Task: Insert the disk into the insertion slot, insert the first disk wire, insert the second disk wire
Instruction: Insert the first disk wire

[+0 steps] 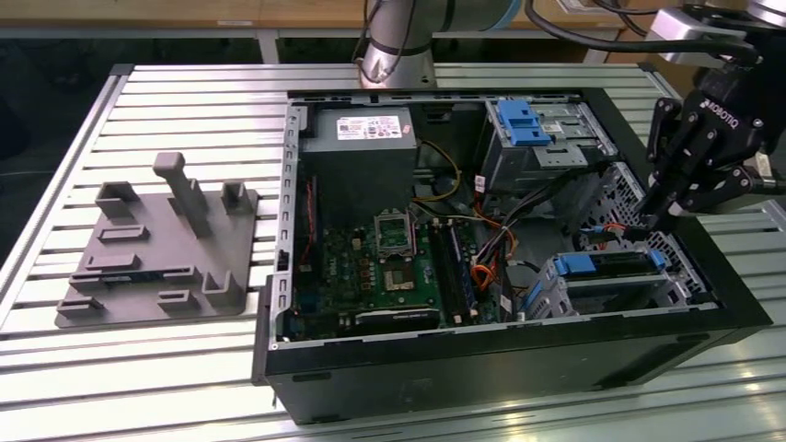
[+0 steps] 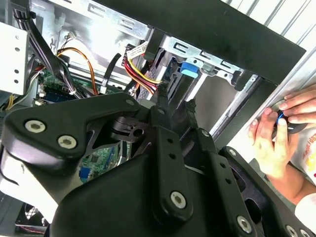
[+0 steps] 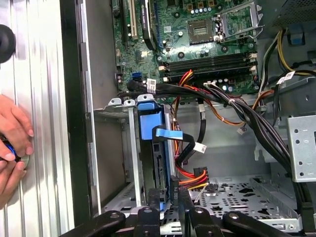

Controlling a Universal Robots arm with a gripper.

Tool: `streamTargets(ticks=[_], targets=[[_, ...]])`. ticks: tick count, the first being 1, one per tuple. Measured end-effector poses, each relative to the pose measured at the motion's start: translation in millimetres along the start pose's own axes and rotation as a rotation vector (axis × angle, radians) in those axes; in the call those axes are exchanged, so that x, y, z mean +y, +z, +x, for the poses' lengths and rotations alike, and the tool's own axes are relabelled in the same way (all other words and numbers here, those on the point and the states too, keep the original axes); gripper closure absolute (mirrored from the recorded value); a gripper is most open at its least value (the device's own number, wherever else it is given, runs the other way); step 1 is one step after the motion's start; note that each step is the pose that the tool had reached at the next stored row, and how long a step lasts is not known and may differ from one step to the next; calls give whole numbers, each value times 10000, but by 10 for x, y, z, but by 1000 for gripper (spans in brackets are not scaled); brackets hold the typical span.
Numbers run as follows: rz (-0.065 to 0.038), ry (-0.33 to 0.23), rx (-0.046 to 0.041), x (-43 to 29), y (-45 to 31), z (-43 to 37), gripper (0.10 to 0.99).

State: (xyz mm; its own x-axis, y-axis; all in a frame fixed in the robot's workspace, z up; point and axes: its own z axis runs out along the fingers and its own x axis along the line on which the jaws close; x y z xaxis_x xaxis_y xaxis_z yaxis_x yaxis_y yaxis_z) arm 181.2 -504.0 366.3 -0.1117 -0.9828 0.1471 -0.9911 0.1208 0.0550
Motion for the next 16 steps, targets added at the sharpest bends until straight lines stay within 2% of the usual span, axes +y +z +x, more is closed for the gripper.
streamTargets(ticks=[5,9,16], targets=[[-11,-3,9,-2,39,-11,792],[-11,-2,15,3,52,-61,792],[-17,-1,38,0,106,-69,792]])
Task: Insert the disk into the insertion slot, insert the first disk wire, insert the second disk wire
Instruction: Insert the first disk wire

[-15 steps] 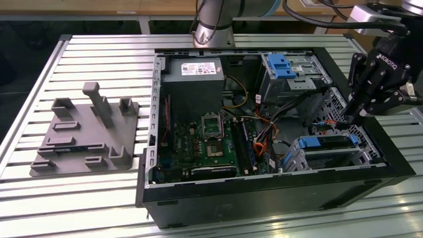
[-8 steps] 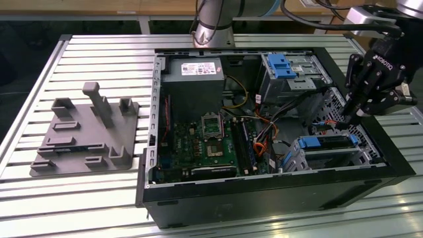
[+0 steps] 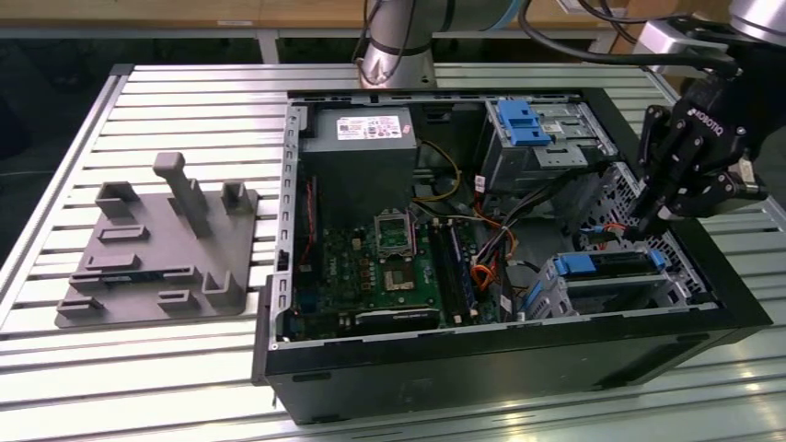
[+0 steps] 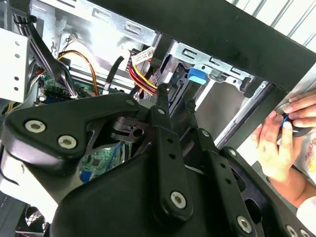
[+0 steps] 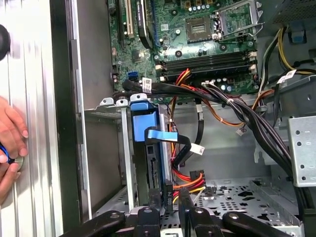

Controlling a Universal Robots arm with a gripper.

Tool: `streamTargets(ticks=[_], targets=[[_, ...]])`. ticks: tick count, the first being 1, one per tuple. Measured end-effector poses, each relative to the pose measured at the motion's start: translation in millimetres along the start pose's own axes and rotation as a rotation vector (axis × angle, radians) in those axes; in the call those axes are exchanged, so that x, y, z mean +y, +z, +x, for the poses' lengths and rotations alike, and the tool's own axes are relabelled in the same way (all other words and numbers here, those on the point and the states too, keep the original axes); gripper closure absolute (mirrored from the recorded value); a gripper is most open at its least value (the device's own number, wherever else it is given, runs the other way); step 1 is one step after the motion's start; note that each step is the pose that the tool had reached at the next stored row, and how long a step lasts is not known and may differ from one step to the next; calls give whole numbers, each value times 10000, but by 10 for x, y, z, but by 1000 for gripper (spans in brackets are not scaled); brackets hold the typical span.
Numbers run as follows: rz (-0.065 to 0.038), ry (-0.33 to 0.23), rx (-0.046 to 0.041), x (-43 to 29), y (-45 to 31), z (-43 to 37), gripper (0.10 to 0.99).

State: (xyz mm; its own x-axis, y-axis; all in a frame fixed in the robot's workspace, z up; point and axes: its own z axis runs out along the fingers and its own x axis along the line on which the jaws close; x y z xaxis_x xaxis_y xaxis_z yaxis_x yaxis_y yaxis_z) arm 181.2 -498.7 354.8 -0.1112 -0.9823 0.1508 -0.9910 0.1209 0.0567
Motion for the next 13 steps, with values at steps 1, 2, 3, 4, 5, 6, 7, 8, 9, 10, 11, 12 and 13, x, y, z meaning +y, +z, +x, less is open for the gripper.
streamTargets(ticks=[1,2,3,4,5,6,7,8,9,10,11,12,13], targets=[[0,1,8,0,9,-1,792],[1,1,18,-1,17,-3,792],[1,2,31,-1,24,-4,792],[2,3,43,-2,32,-5,792],[1,4,55,-2,40,-6,792],[0,5,68,-2,47,-7,792],[-1,5,79,-3,54,-8,792],[-3,5,89,-3,60,-9,792],[-7,5,100,-4,66,-10,792],[-12,5,114,-4,71,-11,792],[-19,4,127,-4,75,-13,792],[-29,3,143,-5,79,-14,792],[-39,3,159,-5,84,-15,792]])
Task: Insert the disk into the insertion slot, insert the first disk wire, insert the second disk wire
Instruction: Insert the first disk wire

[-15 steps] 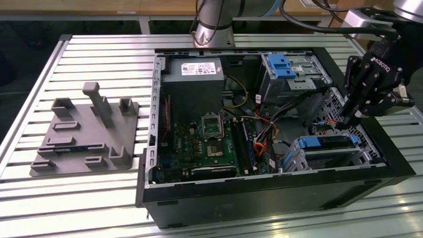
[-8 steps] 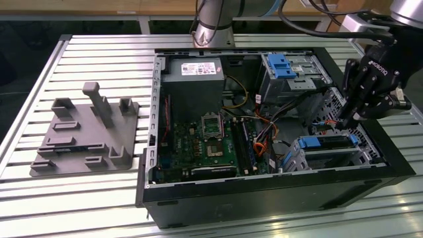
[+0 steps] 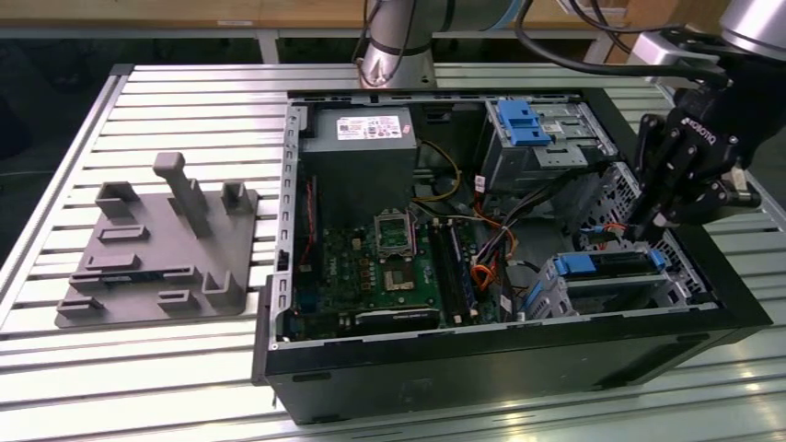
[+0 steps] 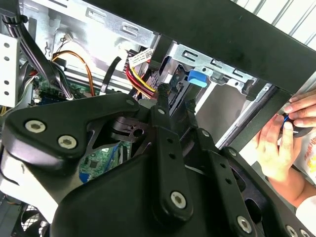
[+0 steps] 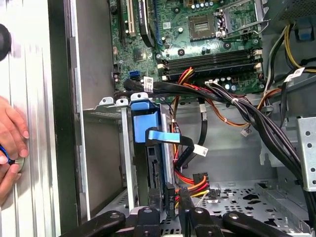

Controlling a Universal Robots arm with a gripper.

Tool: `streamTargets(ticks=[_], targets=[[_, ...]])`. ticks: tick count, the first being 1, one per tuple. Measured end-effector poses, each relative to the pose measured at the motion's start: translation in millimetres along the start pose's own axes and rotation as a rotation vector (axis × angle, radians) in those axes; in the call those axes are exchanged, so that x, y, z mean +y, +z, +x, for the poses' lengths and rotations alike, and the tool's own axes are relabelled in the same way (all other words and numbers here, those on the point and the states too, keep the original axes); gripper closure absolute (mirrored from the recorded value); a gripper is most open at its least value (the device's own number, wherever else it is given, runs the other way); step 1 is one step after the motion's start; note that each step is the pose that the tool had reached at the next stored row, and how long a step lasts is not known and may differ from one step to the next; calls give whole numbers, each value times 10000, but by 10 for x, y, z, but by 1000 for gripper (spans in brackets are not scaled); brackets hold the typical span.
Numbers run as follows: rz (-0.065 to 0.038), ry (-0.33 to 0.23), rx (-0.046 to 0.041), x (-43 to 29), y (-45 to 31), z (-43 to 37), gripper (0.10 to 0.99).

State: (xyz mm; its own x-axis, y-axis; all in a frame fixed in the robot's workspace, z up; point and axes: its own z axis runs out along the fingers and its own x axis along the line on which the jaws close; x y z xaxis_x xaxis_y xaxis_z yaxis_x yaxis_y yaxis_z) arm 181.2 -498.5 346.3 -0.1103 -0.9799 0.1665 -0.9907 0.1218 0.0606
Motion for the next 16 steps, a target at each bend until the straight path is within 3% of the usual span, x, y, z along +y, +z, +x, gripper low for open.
streamTargets(ticks=[8,9,11,16], targets=[[-52,0,129,2,28,-30,808],[-53,-1,136,2,30,-38,875],[-52,-4,141,3,35,-51,922],[-46,-3,191,5,39,-75,922]])
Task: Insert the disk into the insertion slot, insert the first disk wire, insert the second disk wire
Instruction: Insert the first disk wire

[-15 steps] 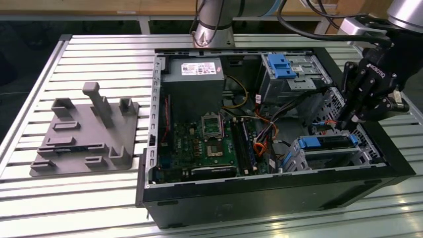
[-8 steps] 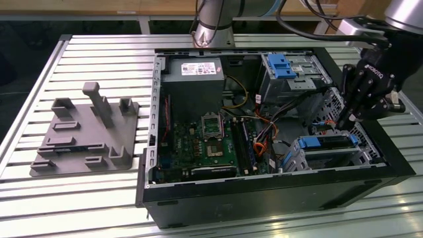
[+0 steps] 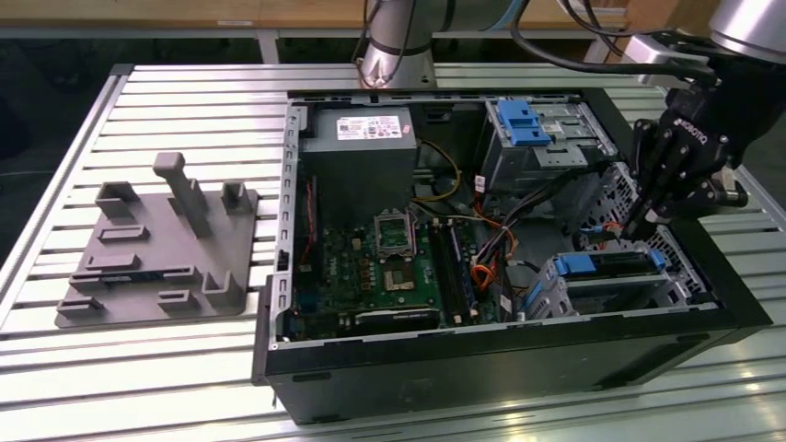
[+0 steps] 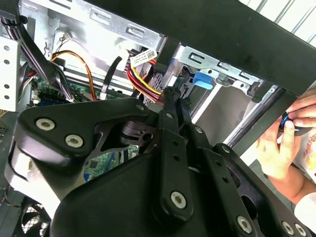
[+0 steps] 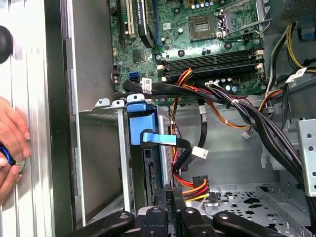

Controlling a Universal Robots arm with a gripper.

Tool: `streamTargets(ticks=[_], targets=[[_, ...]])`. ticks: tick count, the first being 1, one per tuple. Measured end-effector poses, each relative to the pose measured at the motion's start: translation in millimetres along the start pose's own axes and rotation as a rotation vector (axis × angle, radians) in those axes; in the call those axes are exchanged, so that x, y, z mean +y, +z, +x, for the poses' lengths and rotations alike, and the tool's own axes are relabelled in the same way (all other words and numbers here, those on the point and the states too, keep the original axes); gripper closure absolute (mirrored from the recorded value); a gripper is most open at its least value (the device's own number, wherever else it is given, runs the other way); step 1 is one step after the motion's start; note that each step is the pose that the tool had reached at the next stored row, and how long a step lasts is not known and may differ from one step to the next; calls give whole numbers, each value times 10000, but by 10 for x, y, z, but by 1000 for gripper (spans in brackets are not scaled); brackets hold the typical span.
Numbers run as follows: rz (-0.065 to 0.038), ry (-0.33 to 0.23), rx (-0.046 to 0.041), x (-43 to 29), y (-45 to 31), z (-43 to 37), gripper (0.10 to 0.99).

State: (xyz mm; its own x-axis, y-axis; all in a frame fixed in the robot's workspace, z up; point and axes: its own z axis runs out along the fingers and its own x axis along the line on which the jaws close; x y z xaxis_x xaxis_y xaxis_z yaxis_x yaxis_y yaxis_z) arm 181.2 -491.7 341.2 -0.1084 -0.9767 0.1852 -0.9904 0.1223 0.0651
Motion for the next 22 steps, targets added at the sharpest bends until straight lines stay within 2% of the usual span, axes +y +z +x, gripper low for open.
streamTargets(ticks=[3,4,7,8,11,13,19,22], targets=[[14,0,1,1,-1,-2,922],[48,0,-3,4,-1,-3,922],[221,8,-20,26,-10,3,922],[385,-24,-76,83,-24,14,922],[434,-175,-168,84,-24,13,922],[490,-327,-200,84,-23,13,922],[654,-773,-208,97,-20,37,922],[686,-942,-204,105,-16,48,922]])
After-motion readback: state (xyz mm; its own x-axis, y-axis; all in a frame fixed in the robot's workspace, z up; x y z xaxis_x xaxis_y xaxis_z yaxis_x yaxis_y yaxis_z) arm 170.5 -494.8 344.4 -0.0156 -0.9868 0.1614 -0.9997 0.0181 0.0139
